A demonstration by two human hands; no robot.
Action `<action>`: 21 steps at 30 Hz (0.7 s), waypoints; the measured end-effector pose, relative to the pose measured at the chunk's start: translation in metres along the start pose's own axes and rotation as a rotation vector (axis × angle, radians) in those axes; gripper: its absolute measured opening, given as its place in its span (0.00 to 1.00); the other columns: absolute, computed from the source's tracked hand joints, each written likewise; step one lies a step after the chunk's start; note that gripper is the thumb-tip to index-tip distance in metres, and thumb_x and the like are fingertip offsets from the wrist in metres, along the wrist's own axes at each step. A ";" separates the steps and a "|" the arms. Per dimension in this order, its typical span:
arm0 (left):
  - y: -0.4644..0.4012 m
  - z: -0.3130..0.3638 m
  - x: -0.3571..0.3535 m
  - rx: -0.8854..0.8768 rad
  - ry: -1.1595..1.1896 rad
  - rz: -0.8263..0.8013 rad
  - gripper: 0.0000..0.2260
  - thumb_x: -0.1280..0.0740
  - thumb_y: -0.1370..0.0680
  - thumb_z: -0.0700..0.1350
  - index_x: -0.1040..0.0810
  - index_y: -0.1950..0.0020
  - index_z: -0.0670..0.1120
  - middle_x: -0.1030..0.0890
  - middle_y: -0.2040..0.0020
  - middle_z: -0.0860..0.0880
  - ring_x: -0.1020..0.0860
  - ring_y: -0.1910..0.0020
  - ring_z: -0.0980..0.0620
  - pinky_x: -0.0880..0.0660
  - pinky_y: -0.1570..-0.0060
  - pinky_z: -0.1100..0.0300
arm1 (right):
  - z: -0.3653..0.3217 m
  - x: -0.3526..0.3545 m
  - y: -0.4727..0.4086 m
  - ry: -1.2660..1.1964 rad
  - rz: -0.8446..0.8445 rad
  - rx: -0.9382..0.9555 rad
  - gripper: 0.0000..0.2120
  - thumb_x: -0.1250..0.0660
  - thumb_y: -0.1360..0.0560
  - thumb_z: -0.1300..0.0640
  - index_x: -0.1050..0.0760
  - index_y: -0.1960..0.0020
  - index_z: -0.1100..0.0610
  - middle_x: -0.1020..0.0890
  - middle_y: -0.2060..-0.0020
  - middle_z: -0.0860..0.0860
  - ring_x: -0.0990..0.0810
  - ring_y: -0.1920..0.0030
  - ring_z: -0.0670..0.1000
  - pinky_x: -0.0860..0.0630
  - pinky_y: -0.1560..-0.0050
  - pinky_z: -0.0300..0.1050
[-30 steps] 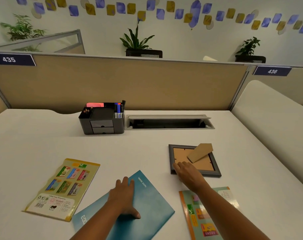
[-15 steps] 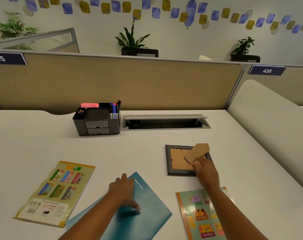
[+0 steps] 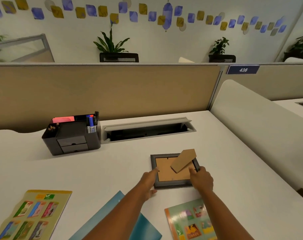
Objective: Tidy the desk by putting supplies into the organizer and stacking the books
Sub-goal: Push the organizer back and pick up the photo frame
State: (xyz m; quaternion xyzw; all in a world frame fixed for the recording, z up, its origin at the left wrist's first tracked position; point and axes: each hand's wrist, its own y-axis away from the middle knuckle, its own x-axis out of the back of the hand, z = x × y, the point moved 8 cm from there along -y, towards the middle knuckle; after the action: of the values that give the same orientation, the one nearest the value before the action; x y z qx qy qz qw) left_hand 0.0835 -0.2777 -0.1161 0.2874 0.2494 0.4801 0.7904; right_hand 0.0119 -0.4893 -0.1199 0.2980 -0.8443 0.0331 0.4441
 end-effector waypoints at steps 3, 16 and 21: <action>-0.004 0.002 0.004 0.018 0.042 0.036 0.18 0.46 0.19 0.55 0.28 0.41 0.43 0.23 0.52 0.44 0.26 0.53 0.48 0.28 0.58 0.57 | -0.003 0.000 0.002 -0.009 0.006 -0.018 0.23 0.42 0.24 0.45 0.32 0.37 0.60 0.23 0.43 0.61 0.26 0.42 0.62 0.29 0.40 0.55; 0.021 0.063 0.016 -0.247 0.071 0.142 0.07 0.37 0.22 0.42 0.27 0.58 0.40 0.23 0.63 0.43 0.22 0.67 0.49 0.22 0.74 0.64 | -0.071 0.011 0.064 0.096 0.252 0.854 0.24 0.36 0.36 0.36 0.28 0.47 0.51 0.20 0.53 0.51 0.24 0.53 0.49 0.29 0.51 0.43; 0.031 0.081 -0.003 -0.306 -0.003 0.141 0.06 0.37 0.22 0.42 0.27 0.56 0.40 0.23 0.62 0.44 0.21 0.65 0.49 0.21 0.66 0.60 | -0.066 0.015 0.036 -0.030 0.132 0.698 0.23 0.26 0.36 0.51 0.27 0.43 0.54 0.18 0.51 0.53 0.19 0.53 0.55 0.20 0.50 0.51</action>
State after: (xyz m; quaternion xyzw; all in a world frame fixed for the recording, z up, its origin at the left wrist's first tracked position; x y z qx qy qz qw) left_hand 0.1173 -0.2864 -0.0360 0.1814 0.1515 0.5661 0.7897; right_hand 0.0346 -0.4457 -0.0611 0.3768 -0.8060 0.3441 0.3001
